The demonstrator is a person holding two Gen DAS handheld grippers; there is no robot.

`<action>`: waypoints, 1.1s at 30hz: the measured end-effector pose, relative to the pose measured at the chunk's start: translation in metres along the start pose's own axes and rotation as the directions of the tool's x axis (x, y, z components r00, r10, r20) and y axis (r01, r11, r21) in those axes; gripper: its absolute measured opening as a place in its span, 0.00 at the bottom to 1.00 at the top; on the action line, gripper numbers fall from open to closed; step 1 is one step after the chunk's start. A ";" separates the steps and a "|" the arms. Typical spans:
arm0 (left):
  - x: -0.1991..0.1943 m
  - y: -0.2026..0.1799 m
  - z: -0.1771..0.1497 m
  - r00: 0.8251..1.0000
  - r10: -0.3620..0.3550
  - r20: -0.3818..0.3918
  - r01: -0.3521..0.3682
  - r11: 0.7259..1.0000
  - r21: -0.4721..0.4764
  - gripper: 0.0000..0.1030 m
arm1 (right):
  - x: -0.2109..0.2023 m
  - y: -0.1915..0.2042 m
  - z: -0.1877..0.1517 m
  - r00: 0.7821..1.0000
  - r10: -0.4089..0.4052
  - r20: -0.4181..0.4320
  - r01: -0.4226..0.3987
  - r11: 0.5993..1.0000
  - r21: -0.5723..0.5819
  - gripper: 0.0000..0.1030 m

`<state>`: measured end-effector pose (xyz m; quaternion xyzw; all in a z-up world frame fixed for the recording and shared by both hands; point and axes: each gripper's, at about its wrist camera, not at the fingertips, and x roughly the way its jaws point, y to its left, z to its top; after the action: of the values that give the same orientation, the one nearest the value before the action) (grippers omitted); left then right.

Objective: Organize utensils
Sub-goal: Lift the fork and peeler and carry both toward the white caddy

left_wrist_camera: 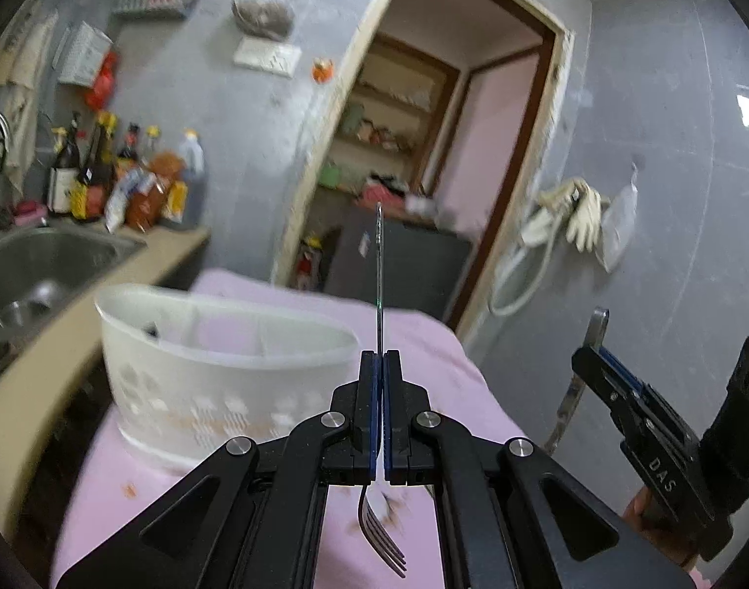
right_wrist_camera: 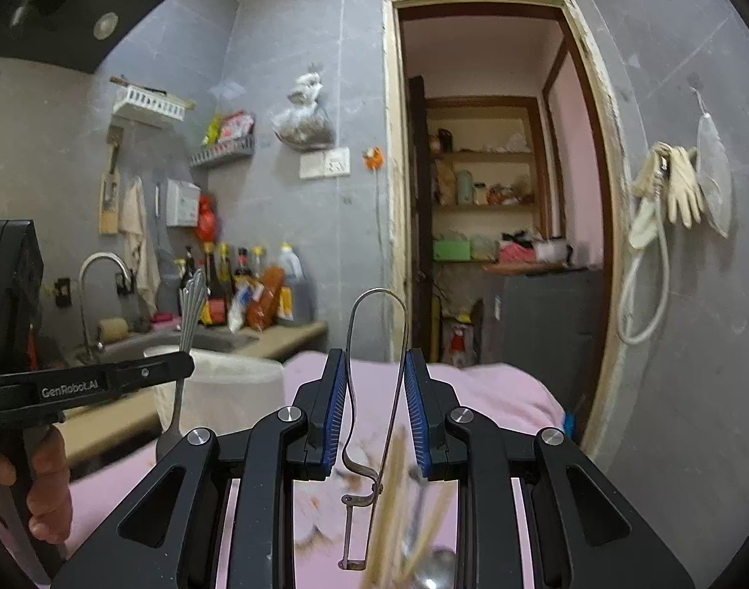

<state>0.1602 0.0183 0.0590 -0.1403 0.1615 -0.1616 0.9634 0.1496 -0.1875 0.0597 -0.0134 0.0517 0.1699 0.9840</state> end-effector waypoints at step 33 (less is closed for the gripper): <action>0.038 0.129 0.054 0.954 0.266 0.140 -0.265 0.964 -0.025 0.00 | 0.153 0.069 0.017 0.989 0.148 0.008 -0.148 0.987 0.058 0.21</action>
<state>0.2478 0.1335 0.0565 -0.1315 0.1105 -0.0197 0.9849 0.2712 -0.0713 0.0597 0.0196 0.0555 0.2410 0.9687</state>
